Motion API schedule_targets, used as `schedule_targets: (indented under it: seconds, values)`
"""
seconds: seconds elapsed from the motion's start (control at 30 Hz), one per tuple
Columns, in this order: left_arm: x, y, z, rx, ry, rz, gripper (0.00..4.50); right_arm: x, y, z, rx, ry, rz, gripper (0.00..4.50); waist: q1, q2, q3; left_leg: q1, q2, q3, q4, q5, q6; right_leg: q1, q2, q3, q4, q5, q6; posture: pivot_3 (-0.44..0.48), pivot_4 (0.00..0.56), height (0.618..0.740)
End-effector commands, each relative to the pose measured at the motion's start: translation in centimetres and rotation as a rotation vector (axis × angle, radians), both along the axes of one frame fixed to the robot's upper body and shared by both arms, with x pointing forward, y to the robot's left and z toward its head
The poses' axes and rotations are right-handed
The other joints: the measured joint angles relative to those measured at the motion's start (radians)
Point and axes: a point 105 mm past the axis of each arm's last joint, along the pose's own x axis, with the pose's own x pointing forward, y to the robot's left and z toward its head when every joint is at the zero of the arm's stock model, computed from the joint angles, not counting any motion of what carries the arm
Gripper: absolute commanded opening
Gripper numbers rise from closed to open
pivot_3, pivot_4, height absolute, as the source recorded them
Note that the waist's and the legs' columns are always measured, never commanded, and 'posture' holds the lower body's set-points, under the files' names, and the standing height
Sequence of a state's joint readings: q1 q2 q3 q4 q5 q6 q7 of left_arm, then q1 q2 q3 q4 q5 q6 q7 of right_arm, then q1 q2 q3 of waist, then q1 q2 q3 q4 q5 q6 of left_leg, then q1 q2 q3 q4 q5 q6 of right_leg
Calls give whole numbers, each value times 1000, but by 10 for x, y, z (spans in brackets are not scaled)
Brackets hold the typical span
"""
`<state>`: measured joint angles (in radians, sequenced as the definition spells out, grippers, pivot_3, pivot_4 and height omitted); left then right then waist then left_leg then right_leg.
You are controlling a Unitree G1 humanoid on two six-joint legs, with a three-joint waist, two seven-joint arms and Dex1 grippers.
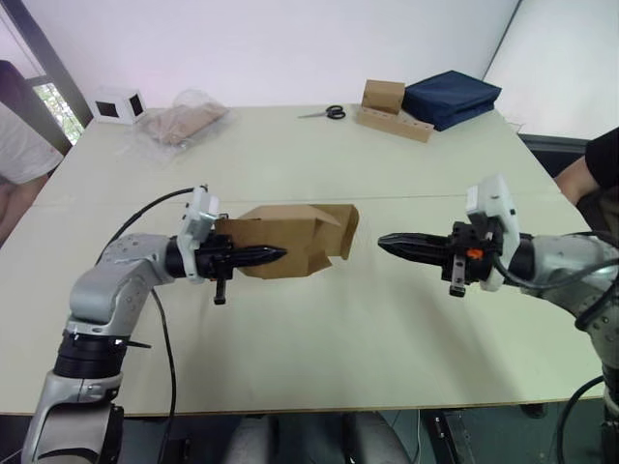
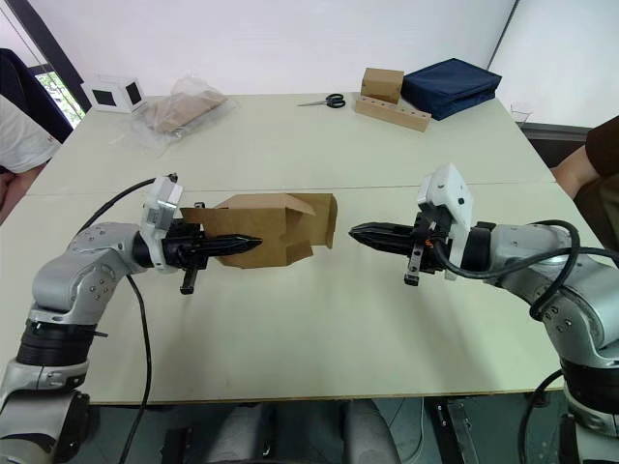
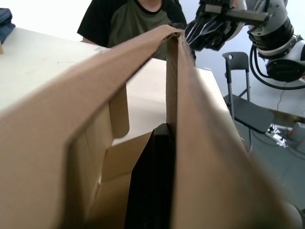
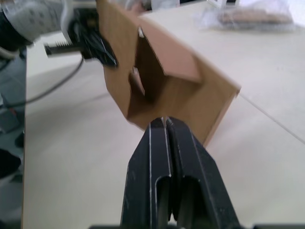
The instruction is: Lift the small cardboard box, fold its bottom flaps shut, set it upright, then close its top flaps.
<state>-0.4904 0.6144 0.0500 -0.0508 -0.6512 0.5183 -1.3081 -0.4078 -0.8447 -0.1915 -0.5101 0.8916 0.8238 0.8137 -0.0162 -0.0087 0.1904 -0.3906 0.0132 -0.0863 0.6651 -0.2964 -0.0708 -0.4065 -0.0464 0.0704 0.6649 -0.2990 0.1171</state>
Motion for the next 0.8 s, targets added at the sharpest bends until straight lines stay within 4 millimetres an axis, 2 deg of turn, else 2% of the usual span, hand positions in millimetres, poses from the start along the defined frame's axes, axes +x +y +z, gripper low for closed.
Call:
schedule_targets:
  seconds: [0.03, 0.23, 0.5, 0.8]
  values:
    - [-1, 2, 15, -36, -33, -46, 60, 1, 10, 17, 70, -54, 22, 0, -1, 0, 0, 0, 0, 0, 0, 0, 0, 0, 0, 0, 0, 0, 0, 0, 150, 740]
    - [3, 8, 22, -42, 76, -114, 60, 8, 21, 23, 106, -54, 45, 0, -3, 0, 0, 0, 0, 0, 0, 0, 1, 0, 0, 0, 0, 0, 0, 0, 150, 740]
    - [5, 3, 22, -18, 92, -158, 60, 19, 41, 25, 81, -81, 107, 0, -6, 0, 0, 0, 0, 0, 0, 0, 1, -1, 0, 0, 0, 0, 0, 0, 150, 740]
    - [5, 0, 27, -43, 94, -157, 60, 27, 53, 13, 44, -86, 130, 0, -6, 0, 0, 0, 0, 0, 0, 0, 1, -1, 0, 0, 1, 0, 0, 0, 150, 740]
